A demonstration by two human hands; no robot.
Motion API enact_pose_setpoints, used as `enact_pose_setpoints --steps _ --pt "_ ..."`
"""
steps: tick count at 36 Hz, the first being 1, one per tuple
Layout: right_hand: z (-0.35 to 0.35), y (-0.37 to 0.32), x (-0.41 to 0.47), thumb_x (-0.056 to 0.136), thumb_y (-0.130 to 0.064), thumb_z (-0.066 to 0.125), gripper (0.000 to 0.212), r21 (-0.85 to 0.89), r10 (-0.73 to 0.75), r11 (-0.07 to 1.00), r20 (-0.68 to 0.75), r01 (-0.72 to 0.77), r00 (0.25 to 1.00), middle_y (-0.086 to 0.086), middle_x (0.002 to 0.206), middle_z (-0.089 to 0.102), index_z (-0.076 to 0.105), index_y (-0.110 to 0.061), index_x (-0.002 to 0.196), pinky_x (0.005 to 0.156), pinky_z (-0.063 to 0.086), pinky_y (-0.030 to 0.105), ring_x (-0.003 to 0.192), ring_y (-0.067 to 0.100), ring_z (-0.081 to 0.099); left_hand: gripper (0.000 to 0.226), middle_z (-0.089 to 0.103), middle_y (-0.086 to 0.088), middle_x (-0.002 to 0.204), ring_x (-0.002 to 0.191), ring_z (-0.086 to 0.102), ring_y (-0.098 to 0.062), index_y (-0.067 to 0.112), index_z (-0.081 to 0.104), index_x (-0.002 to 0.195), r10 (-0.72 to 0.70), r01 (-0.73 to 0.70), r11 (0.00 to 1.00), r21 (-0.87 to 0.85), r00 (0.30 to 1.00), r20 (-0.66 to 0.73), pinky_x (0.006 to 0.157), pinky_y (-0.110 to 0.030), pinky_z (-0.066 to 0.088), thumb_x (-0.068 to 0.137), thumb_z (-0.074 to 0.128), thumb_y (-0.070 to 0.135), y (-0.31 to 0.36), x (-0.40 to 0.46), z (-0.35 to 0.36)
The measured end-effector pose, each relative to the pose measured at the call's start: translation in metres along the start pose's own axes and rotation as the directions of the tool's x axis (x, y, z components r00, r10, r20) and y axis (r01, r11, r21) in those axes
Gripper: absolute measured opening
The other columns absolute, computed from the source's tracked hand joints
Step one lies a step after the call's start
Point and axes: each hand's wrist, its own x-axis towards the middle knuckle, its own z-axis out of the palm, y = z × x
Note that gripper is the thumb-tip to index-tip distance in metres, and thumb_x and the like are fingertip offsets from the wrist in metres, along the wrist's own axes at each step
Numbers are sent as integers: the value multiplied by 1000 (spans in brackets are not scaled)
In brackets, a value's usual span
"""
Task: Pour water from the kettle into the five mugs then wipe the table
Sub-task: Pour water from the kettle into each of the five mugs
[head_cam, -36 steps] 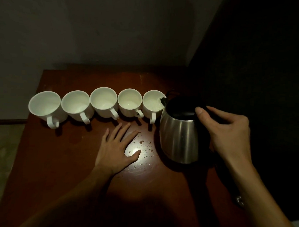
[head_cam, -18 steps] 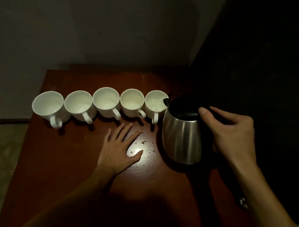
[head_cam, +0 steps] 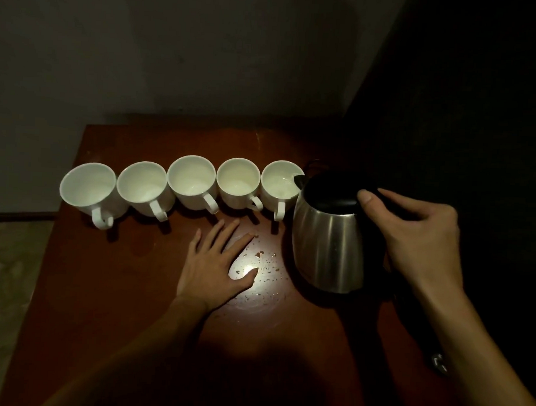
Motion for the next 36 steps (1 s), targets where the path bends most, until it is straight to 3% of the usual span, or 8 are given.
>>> enact_pose_setpoints --steps 5,13,22,31,36 --pt "-2 0 4 73 -71 81 77 -19 8 1000 -2 -8 1000 -5 127 77 77 -27 136 105 61 44 118 12 72 76 16 7 171 159 8 -18 48 26 159 -3 3 1000 1 1000 11 126 -56 6 90 40 78 0 0 0" --pt "-3 4 2 59 -82 74 93 3 -1 1000 -8 1 1000 -5 125 79 78 -27 134 103 62 44 117 11 73 76 13 8 171 159 5 -17 49 23 159 -8 8 1000 2 1000 26 126 -55 4 90 37 78 0 1 -2" --pt "-4 4 3 62 -76 75 89 20 -11 1000 3 10 1000 -3 125 79 78 -24 135 102 63 42 115 9 73 76 15 9 171 159 6 -16 49 25 159 -11 11 1000 1 1000 21 126 -53 2 90 39 78 1 0 -2" --pt "-3 4 6 60 -82 76 92 19 -2 1000 -3 2 1000 -4 123 80 79 -26 133 102 63 43 116 10 74 76 17 7 171 159 8 -18 47 28 158 -8 8 1000 4 1000 16 125 -55 4 90 40 77 1 0 -2" --pt "-3 2 7 72 -69 81 76 6 11 1000 10 -11 1000 -6 122 79 78 -26 134 103 62 43 116 9 73 75 18 7 171 158 9 -18 47 30 157 -7 7 1000 -6 1000 7 125 -56 7 90 43 76 0 0 -1"
